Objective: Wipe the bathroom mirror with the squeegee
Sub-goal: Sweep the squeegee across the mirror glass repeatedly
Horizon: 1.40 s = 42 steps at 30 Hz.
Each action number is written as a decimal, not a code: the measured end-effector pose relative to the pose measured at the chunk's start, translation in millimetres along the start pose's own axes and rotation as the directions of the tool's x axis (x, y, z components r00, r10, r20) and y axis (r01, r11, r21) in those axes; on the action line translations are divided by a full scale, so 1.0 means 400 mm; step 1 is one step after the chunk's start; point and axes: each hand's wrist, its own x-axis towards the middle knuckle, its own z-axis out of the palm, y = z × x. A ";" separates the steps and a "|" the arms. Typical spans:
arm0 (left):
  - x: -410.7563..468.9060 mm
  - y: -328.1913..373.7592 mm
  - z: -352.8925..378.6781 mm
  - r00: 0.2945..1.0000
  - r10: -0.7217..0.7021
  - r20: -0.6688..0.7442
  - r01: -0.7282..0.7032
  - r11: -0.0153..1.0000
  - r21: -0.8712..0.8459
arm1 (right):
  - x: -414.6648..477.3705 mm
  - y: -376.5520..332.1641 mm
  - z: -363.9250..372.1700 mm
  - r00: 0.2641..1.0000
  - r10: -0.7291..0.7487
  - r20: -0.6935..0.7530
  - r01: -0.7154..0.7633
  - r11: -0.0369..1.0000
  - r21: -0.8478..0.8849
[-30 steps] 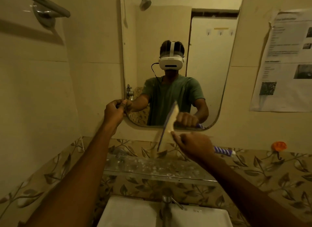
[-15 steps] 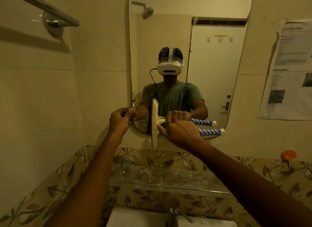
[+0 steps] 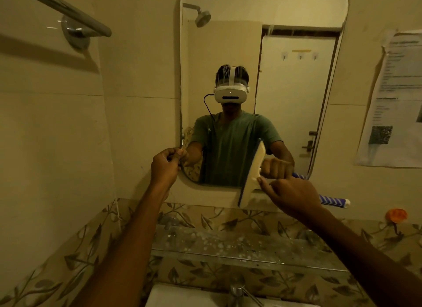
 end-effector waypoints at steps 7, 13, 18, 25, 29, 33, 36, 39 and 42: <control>-0.005 0.010 -0.001 0.999 -0.039 0.001 0.039 0.999 -0.012 | 0.123 -0.230 0.001 0.990 -0.132 0.043 0.131 0.991 0.016; 0.006 -0.006 0.005 0.999 -0.010 -0.036 0.010 1.000 0.007 | 0.093 -0.107 -0.010 0.995 -0.078 0.069 0.079 0.997 -0.002; 0.011 -0.017 0.005 0.999 0.003 -0.044 -0.002 1.000 0.009 | 0.038 0.018 -0.020 0.996 -0.045 0.074 0.046 0.999 -0.011; 0.007 -0.013 0.005 0.999 0.022 -0.046 -0.022 1.000 0.015 | -0.030 0.107 0.013 0.984 0.127 0.121 -0.131 0.991 0.029; 0.001 -0.011 0.004 0.998 0.035 -0.046 -0.034 0.999 0.024 | -0.061 0.101 0.037 0.960 0.250 0.124 -0.263 0.959 0.106; -0.002 -0.003 0.001 0.999 0.027 -0.031 -0.026 0.999 0.033 | -0.086 0.083 0.057 0.919 0.345 0.191 -0.382 0.897 0.220; -0.008 0.007 -0.002 1.000 0.019 -0.016 -0.019 0.999 0.041 | -0.101 0.065 0.058 0.905 0.388 0.177 -0.424 0.864 0.273; -0.007 0.014 -0.011 1.000 0.017 0.009 -0.017 0.998 0.052 | -0.115 0.043 0.062 0.902 0.410 0.134 -0.431 0.844 0.320; 0.001 0.030 -0.025 0.997 0.064 0.041 -0.067 0.995 0.073 | -0.077 -0.009 0.035 0.946 0.322 0.035 -0.318 0.904 0.286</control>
